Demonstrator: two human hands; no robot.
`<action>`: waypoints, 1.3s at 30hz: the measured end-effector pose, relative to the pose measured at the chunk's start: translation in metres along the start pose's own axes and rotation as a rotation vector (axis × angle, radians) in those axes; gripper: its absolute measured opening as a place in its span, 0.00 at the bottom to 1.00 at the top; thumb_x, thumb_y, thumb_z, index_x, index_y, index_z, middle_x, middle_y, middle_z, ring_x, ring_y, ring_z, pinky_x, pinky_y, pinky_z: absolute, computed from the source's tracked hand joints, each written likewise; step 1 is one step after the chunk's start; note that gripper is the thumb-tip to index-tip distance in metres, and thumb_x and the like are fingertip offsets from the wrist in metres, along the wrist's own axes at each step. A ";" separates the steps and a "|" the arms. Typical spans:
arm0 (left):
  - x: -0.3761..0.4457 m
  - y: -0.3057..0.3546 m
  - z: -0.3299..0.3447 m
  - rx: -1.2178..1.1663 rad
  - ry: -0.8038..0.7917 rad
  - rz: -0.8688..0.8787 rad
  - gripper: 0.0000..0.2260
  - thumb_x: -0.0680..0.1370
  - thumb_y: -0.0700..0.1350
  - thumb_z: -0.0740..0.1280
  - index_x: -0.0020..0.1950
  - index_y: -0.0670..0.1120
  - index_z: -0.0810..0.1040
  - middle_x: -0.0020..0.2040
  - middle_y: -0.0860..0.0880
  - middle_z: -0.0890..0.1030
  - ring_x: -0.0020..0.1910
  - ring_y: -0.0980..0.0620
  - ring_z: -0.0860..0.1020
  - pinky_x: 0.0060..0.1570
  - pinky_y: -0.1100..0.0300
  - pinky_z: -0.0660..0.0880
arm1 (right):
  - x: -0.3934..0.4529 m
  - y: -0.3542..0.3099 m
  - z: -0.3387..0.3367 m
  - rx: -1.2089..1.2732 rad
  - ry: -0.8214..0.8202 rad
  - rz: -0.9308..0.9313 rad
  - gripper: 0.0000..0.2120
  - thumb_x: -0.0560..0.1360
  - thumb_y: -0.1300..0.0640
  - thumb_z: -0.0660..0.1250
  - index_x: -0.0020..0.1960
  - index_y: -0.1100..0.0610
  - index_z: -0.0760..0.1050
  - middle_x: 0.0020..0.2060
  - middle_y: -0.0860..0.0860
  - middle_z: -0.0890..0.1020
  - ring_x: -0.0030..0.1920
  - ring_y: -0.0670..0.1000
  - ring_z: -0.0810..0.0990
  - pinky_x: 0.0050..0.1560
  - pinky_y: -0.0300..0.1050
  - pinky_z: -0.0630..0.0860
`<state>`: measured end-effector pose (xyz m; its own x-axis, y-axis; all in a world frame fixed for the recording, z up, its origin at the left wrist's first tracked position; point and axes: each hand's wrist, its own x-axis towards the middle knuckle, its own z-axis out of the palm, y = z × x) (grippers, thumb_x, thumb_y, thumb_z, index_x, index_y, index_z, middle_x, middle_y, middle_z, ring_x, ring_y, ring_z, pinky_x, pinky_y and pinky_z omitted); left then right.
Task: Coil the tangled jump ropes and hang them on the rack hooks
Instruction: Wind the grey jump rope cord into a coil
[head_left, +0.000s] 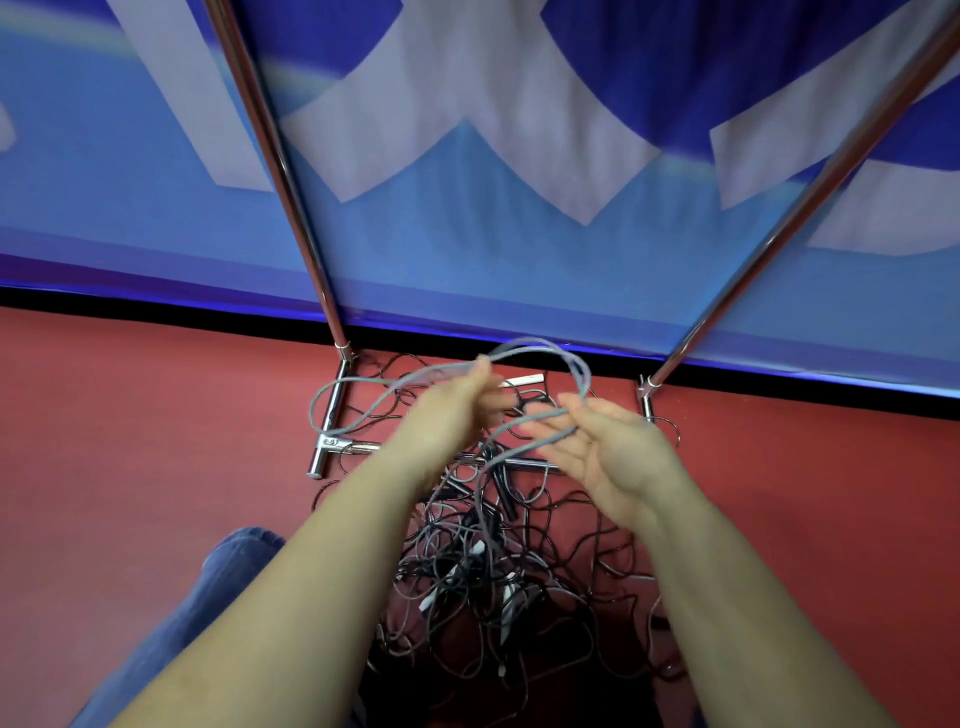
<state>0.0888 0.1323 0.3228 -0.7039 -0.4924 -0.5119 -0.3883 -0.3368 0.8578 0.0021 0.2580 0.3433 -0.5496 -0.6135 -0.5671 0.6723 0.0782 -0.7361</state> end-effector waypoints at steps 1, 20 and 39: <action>-0.003 -0.004 0.003 0.173 -0.106 0.017 0.23 0.82 0.59 0.52 0.57 0.47 0.80 0.50 0.50 0.85 0.54 0.53 0.81 0.57 0.57 0.72 | 0.001 -0.004 -0.002 0.139 0.036 0.007 0.07 0.81 0.64 0.56 0.47 0.62 0.71 0.34 0.56 0.84 0.33 0.51 0.84 0.33 0.40 0.81; -0.011 0.005 0.004 -0.184 -0.076 0.017 0.13 0.84 0.42 0.53 0.43 0.43 0.72 0.30 0.48 0.82 0.30 0.54 0.82 0.33 0.62 0.80 | -0.005 0.011 -0.001 -0.666 -0.243 0.036 0.08 0.76 0.57 0.66 0.54 0.51 0.74 0.57 0.53 0.81 0.58 0.49 0.79 0.61 0.46 0.73; -0.002 -0.010 -0.006 0.230 -0.075 0.043 0.20 0.82 0.56 0.55 0.46 0.49 0.84 0.46 0.52 0.85 0.43 0.57 0.81 0.55 0.58 0.73 | 0.005 0.008 0.007 -0.093 0.005 -0.104 0.09 0.81 0.63 0.57 0.46 0.60 0.73 0.33 0.54 0.84 0.33 0.49 0.84 0.36 0.39 0.81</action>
<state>0.0976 0.1320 0.3148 -0.7613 -0.4387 -0.4775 -0.4763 -0.1214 0.8709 0.0089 0.2499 0.3373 -0.6168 -0.6178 -0.4878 0.5629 0.0869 -0.8219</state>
